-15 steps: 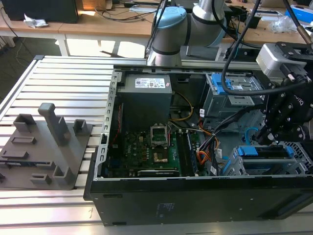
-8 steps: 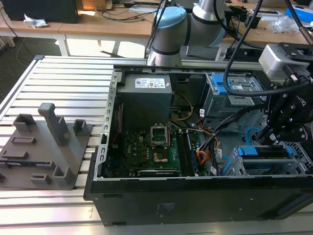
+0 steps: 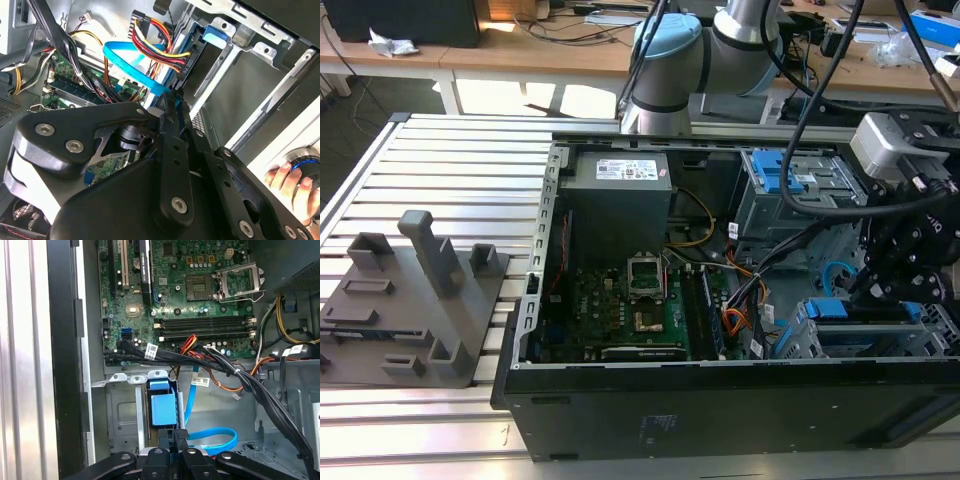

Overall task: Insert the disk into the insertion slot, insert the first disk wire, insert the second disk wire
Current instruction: 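Insert the second disk wire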

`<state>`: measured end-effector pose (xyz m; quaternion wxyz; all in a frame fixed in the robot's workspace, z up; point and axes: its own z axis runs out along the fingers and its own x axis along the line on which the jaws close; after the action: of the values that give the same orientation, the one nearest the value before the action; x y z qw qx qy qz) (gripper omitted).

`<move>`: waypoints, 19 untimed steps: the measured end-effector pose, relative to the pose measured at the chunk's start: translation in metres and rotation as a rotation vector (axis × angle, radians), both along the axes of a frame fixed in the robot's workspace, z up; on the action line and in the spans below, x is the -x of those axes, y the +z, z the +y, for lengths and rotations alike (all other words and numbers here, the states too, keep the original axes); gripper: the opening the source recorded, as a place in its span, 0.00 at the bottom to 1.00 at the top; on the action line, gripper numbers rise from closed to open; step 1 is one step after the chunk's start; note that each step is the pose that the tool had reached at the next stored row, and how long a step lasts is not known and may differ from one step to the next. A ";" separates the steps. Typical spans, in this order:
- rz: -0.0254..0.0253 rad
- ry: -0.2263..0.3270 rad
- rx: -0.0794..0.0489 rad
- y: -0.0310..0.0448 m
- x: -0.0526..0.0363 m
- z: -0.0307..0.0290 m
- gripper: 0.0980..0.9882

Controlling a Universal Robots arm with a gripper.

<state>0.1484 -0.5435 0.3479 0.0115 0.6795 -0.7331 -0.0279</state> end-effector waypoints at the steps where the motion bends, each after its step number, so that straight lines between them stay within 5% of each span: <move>1: 0.0000 0.001 -0.001 -0.0004 -0.0005 0.0006 0.07; 19: 0.0001 0.038 -0.005 -0.0064 -0.0070 0.0021 0.07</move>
<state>0.1554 -0.5414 0.3415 0.0102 0.6933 -0.7200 -0.0297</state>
